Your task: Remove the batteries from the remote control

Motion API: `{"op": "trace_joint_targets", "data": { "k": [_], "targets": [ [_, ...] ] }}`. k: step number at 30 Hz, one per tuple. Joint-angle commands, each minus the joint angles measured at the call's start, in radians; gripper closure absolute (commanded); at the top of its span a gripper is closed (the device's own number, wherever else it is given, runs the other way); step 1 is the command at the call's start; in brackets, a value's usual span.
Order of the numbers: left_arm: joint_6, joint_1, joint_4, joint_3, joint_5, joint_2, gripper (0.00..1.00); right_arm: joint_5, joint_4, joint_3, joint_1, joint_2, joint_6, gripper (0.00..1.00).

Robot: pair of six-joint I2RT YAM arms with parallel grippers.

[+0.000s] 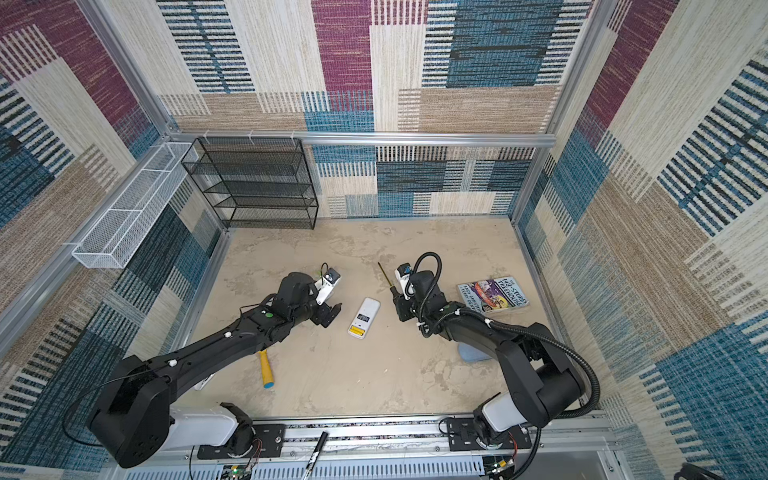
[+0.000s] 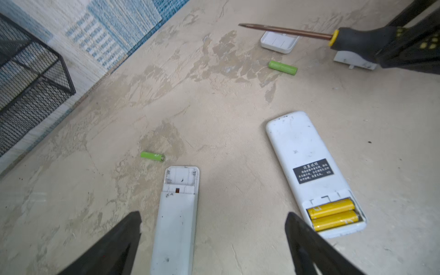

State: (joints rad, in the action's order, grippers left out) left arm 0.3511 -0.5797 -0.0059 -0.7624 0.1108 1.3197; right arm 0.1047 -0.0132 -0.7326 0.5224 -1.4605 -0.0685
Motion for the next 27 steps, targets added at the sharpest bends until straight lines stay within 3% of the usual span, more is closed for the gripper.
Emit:
{"op": "trace_joint_targets", "data": {
  "k": [1,6,13,20,27],
  "targets": [
    [0.209,-0.002,0.108,0.025,-0.104,-0.044,0.03,-0.029,0.046,-0.014,0.028,0.037,0.094,0.91],
    [0.411,-0.012,0.100,0.003,-0.112,-0.056,0.01,-0.010,0.123,-0.022,0.051,0.098,0.128,0.91],
    [0.661,-0.044,0.306,0.052,-0.079,-0.010,0.02,0.107,0.224,-0.028,0.071,0.171,0.144,0.90],
    [0.752,-0.082,0.402,0.021,-0.087,0.092,0.08,0.160,0.275,-0.047,0.092,0.198,0.166,0.90],
    [0.776,-0.089,0.394,-0.022,-0.135,0.164,0.29,0.196,0.293,-0.086,0.099,0.188,0.185,0.90]
  ]
}}
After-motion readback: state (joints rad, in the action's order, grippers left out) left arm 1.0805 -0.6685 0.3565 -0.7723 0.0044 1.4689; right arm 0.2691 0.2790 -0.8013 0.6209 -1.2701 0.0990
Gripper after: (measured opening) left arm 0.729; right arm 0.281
